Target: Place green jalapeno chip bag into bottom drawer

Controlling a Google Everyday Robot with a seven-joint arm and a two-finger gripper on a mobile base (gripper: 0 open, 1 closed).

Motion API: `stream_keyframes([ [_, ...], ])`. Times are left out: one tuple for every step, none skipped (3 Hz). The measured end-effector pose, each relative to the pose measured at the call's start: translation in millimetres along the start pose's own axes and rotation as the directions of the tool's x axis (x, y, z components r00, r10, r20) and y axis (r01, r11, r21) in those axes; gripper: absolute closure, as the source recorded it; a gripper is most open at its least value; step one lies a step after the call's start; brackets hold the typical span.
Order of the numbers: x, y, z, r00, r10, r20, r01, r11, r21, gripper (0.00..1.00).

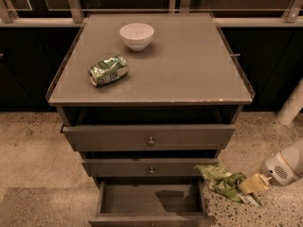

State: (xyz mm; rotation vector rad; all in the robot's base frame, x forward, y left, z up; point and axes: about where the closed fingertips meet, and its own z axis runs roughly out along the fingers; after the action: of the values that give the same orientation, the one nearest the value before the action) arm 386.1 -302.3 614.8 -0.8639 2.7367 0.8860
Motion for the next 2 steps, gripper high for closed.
stream_keyframes([
  [1.9,4.4,-3.5,1.000,-0.009,0.020,0.009,0.9999,0.012,1.00],
  [1.6,-8.7,8.9,0.995,-0.014,0.100,0.018,0.9992,-0.036,1.00],
])
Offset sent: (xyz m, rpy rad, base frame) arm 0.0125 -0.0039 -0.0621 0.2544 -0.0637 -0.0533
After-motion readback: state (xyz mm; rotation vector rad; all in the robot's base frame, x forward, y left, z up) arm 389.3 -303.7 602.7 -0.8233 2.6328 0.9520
